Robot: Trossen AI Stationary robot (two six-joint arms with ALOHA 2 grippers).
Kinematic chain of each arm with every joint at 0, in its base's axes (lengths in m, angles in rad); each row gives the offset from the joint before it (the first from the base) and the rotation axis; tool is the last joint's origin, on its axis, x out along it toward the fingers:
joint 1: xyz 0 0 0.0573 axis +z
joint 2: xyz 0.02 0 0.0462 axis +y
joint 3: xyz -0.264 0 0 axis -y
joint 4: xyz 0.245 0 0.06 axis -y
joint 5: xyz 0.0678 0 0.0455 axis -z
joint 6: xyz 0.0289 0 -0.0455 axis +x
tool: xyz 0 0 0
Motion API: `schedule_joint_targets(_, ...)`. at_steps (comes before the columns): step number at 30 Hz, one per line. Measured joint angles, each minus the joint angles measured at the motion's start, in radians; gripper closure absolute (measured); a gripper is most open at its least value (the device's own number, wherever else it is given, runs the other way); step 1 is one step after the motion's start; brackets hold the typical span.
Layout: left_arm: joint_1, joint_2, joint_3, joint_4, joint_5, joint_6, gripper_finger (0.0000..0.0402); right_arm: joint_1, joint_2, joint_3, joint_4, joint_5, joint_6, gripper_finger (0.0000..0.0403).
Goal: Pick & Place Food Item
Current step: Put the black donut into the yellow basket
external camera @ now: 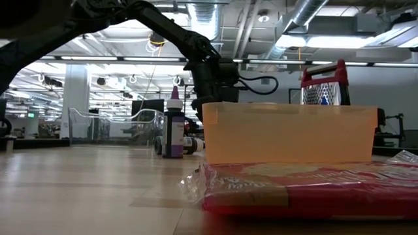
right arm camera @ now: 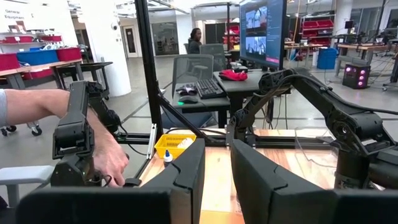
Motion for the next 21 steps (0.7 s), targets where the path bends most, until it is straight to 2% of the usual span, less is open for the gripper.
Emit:
schedule_joint_targets(15,-0.004,0.000,0.000,-0.001,-0.006,-0.003,0.0117,0.000,0.000,0.000,-0.019,0.000,0.000,0.0329)
schedule_joint_targets(21,-0.008,-0.027,-0.002,-0.053,-0.100,0.012,0.0117,0.000,0.000,0.000,-0.015,0.000,0.000,0.0329)
